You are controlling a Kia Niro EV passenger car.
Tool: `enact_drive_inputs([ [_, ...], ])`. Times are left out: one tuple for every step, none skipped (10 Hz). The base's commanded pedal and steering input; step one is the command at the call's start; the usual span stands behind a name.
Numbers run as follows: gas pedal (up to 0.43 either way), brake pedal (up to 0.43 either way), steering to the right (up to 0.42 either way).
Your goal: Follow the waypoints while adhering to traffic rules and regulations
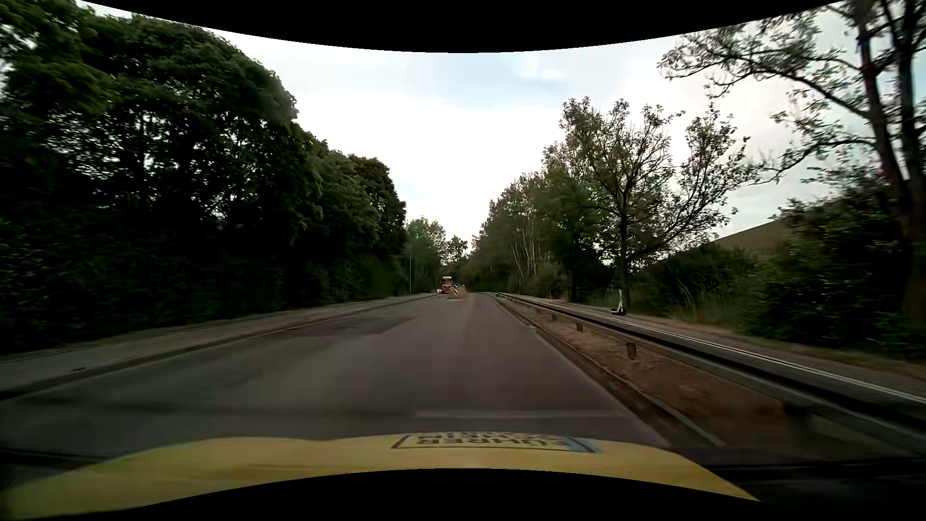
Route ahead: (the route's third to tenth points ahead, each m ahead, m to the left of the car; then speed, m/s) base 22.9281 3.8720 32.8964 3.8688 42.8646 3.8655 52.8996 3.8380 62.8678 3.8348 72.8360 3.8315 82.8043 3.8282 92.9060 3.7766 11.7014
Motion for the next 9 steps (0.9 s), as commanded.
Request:
enact_drive_inputs([
  [0.087,0.000,0.004],
  [0.087,0.000,0.004],
  [0.087,0.000,0.004],
  [0.079,0.000,0.004],
  [0.079,0.000,0.004],
  [0.079,0.000,0.004],
  [0.079,0.000,0.004],
  [0.079,0.000,0.004],
  [0.079,0.000,0.004],
])
